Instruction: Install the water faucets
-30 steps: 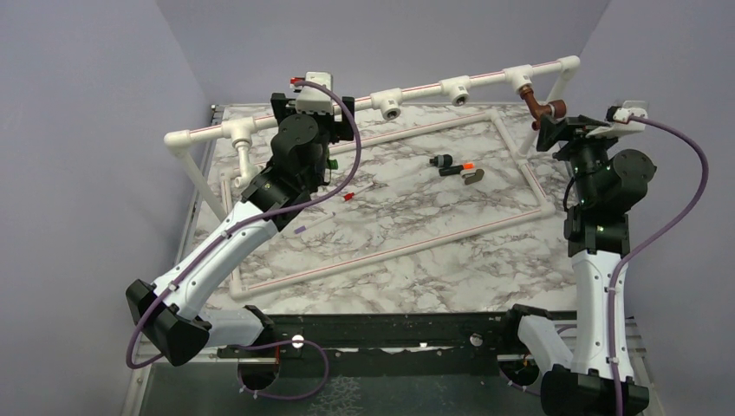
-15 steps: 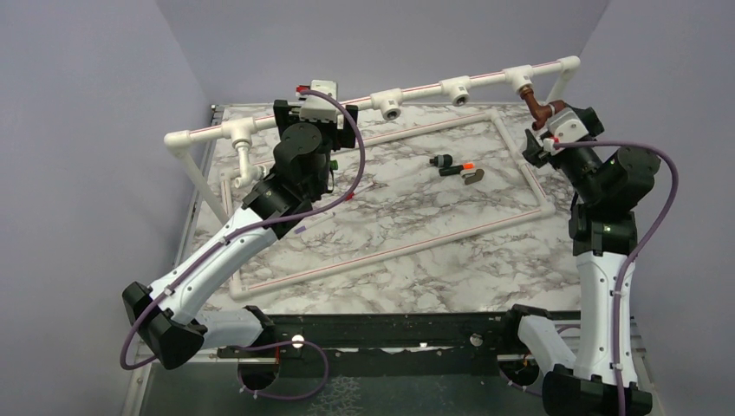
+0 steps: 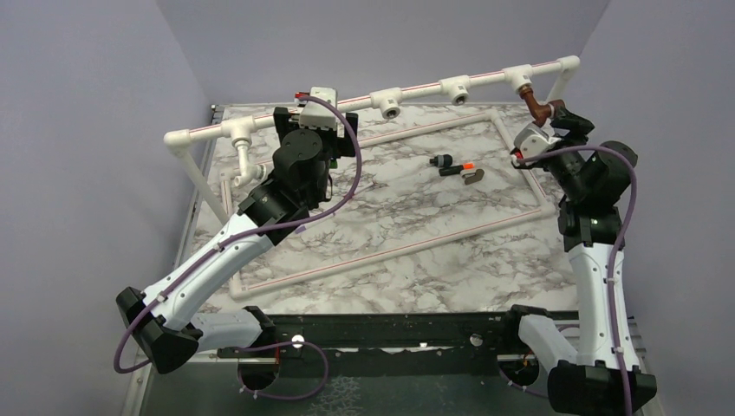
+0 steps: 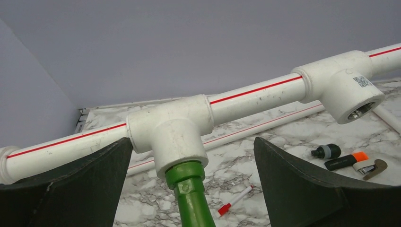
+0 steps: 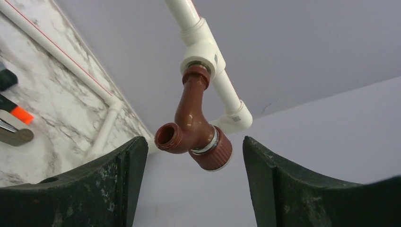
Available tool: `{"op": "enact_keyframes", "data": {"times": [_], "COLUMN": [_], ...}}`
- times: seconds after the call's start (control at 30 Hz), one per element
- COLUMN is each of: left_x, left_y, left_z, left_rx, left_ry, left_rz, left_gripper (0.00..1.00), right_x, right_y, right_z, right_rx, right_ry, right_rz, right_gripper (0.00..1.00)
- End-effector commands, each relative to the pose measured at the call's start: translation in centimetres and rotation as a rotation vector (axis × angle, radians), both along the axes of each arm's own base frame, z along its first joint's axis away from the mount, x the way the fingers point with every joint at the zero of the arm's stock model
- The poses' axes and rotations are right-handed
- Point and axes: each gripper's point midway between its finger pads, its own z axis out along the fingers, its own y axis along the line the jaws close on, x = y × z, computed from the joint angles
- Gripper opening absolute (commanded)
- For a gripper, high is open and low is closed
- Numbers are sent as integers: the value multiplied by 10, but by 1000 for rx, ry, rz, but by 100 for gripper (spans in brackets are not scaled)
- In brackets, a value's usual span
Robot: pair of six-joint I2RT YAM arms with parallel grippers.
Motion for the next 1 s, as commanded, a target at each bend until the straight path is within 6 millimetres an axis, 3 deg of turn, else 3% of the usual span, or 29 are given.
{"op": "enact_keyframes", "data": {"times": [0.0,0.23,0.53,0.83,0.97], "left_x": [-3,-7,-9,-9,-9], "left_y": [-3,1,4,2,3], "left_z": [-31,-23,-20,-22,-22], "left_rx": [52,31,22,28,28], "left_ry": [87,77,70,72,71], "left_rz": [-11,-5,0,-2,2], "left_gripper": [99,99,99,99,99], "right_x": [10,22,47,54,56], "right_y": [-18,-23,-19,-34,-31], "right_z": [15,26,25,16,11], "right_rx": [-154,-273,-328,-311,-260], "right_ry": [-149,-266,-264,-276,-260], "right_rz": [-107,-169,-168,-255,-242], "right_gripper": [77,76,69,50,31]}}
